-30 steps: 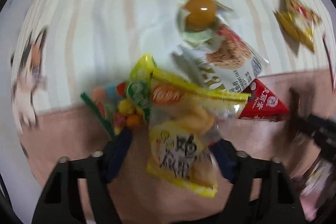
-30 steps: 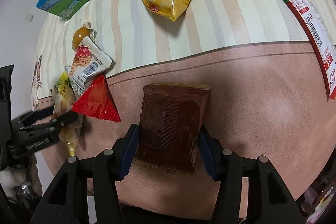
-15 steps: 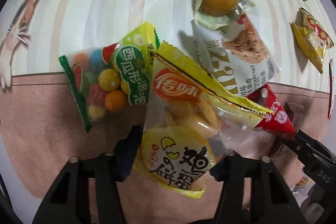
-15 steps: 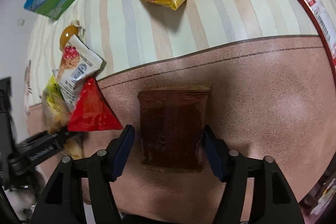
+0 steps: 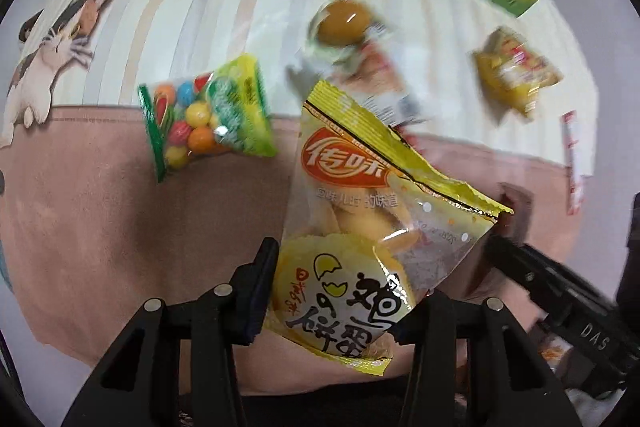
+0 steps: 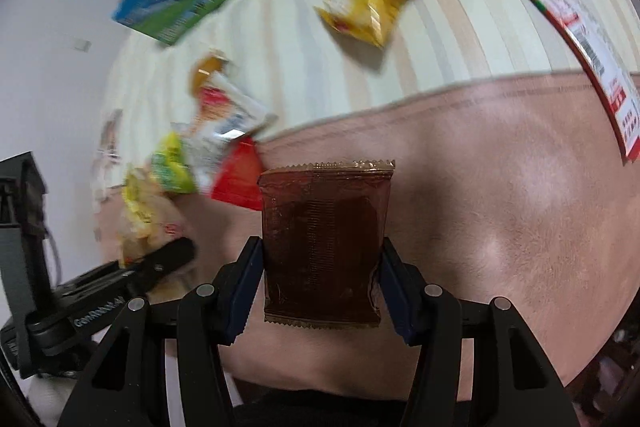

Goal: Organize snacks
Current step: 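Carry both packets into the cardboard box and open both tools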

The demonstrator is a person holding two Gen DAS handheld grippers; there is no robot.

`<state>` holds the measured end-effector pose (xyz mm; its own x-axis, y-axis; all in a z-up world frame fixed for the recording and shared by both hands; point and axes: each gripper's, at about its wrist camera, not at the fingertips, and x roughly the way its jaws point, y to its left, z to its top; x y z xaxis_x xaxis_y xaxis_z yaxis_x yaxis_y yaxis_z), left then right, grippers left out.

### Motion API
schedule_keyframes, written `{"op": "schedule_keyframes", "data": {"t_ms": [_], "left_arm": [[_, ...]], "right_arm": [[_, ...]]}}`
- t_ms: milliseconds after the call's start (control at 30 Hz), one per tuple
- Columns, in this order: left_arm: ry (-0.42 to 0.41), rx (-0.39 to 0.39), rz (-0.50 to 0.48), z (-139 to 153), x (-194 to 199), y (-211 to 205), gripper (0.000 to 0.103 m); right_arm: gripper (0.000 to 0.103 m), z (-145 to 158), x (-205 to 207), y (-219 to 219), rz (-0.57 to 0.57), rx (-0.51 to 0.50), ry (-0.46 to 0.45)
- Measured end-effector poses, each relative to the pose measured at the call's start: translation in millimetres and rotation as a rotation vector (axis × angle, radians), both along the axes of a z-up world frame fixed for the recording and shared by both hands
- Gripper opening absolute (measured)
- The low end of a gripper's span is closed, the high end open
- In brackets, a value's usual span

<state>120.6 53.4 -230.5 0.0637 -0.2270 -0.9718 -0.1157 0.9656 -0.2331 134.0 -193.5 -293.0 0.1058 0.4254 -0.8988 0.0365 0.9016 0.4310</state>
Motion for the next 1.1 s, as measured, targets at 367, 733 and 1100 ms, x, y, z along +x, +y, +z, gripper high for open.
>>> {"op": "schedule_keyframes", "data": {"t_ms": [367,733,1100], "left_arm": [[-0.226,-0.117,0.025,123.1,127.8,10.7,0.043],[-0.110,-0.065,0.040,106.5,306.0,24.4,0.043],[0.143,-0.018,0.053,13.0,366.9,32.7,0.043]], "right_arm": [[0.059,134.8,101.5,8.5,0.018,0.127,-0.234],[0.059,155.0,266.3,44.2,0.056,0.055,-0.263],[0.059,77.1,346.1,73.1,0.106,-0.027,-0.077]]}}
